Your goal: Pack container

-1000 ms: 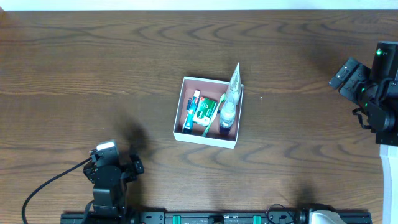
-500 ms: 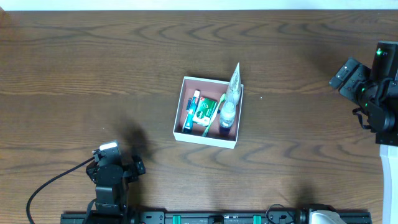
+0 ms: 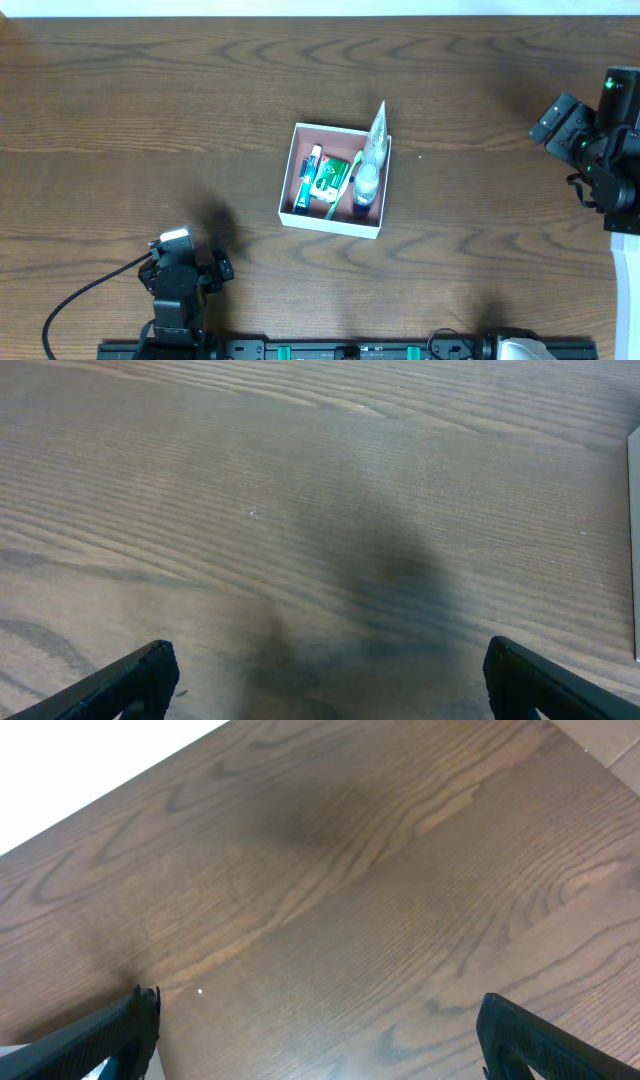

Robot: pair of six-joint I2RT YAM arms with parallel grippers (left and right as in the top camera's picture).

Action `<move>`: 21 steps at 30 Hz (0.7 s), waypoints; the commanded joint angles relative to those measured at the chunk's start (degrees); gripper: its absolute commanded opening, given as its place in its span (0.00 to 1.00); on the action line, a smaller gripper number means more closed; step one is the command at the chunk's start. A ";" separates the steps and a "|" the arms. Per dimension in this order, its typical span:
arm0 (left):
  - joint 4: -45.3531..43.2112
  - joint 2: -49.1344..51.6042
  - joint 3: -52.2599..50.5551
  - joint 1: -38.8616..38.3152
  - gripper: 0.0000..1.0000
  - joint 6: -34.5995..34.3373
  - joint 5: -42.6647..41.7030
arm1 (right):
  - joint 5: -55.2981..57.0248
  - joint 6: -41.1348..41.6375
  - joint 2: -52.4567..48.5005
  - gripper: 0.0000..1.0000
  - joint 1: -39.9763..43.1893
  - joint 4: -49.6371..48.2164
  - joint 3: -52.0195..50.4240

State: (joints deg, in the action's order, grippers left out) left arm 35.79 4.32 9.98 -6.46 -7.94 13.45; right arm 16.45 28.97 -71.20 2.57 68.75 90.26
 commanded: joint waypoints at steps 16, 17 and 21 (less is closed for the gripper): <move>-0.26 -0.50 -0.76 0.28 0.98 -0.76 0.02 | 0.83 -4.09 17.33 0.99 0.35 -14.12 -21.09; -0.26 -0.50 -0.76 0.28 0.98 -0.76 0.02 | -0.02 -4.90 19.67 0.99 0.35 -15.93 -24.83; -0.26 -0.50 -0.76 0.28 0.98 -0.74 0.02 | -4.22 -6.38 33.07 0.99 0.37 -22.80 -44.28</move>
State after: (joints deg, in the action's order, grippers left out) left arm 35.68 4.32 9.98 -6.46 -7.94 13.32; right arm 15.57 24.99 -43.75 2.57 47.29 55.29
